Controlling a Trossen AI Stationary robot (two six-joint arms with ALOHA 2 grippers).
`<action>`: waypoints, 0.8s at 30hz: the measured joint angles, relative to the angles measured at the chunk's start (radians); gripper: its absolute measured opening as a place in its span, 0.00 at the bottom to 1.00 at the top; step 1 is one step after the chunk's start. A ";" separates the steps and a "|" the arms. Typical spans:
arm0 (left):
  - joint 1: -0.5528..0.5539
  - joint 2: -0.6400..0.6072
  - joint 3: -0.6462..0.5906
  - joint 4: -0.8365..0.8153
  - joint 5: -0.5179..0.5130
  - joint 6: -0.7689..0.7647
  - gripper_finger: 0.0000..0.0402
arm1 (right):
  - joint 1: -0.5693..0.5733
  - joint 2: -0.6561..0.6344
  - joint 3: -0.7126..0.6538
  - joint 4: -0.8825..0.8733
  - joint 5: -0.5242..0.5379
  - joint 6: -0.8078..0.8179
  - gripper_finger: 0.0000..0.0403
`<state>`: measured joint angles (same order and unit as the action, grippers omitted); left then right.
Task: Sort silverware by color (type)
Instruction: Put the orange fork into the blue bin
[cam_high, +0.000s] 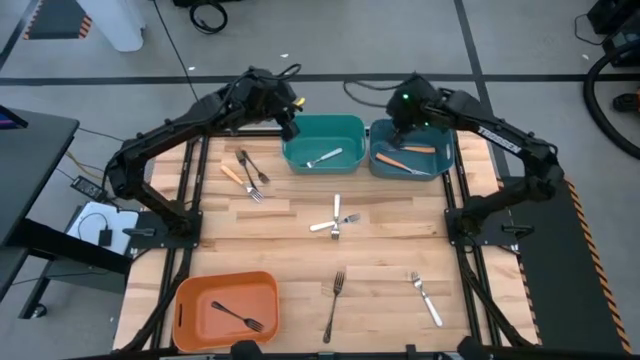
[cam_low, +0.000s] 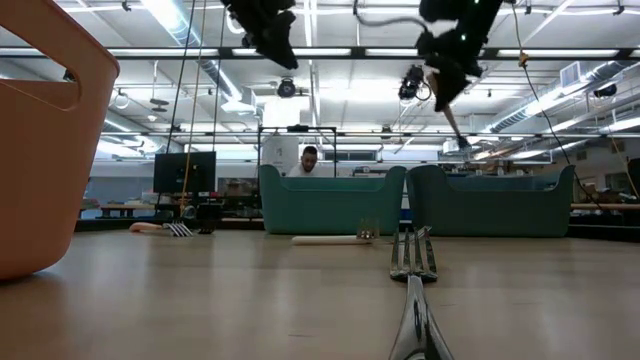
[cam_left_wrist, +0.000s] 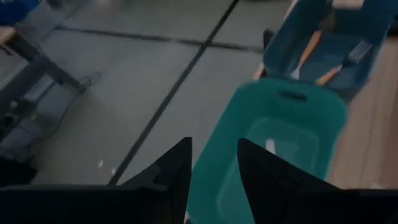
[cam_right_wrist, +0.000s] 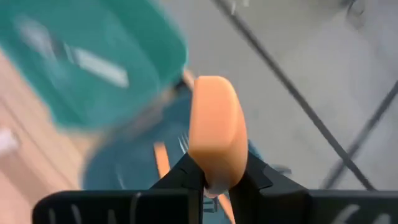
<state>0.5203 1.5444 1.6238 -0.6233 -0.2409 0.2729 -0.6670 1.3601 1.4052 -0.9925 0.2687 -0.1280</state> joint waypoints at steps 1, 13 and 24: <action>0.006 0.000 0.000 -0.009 0.000 -0.001 0.34 | -0.009 0.017 0.000 -0.031 0.000 -0.031 0.12; 0.089 -0.002 0.000 -0.068 -0.012 -0.088 0.35 | -0.061 0.233 0.000 -0.231 -0.008 -0.272 0.15; 0.130 -0.002 0.000 -0.069 -0.014 -0.139 0.35 | -0.062 0.372 0.000 -0.238 0.009 -0.287 0.23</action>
<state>0.6498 1.5425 1.6241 -0.6922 -0.2546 0.1341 -0.7292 1.7317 1.4052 -1.2305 0.2781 -0.4154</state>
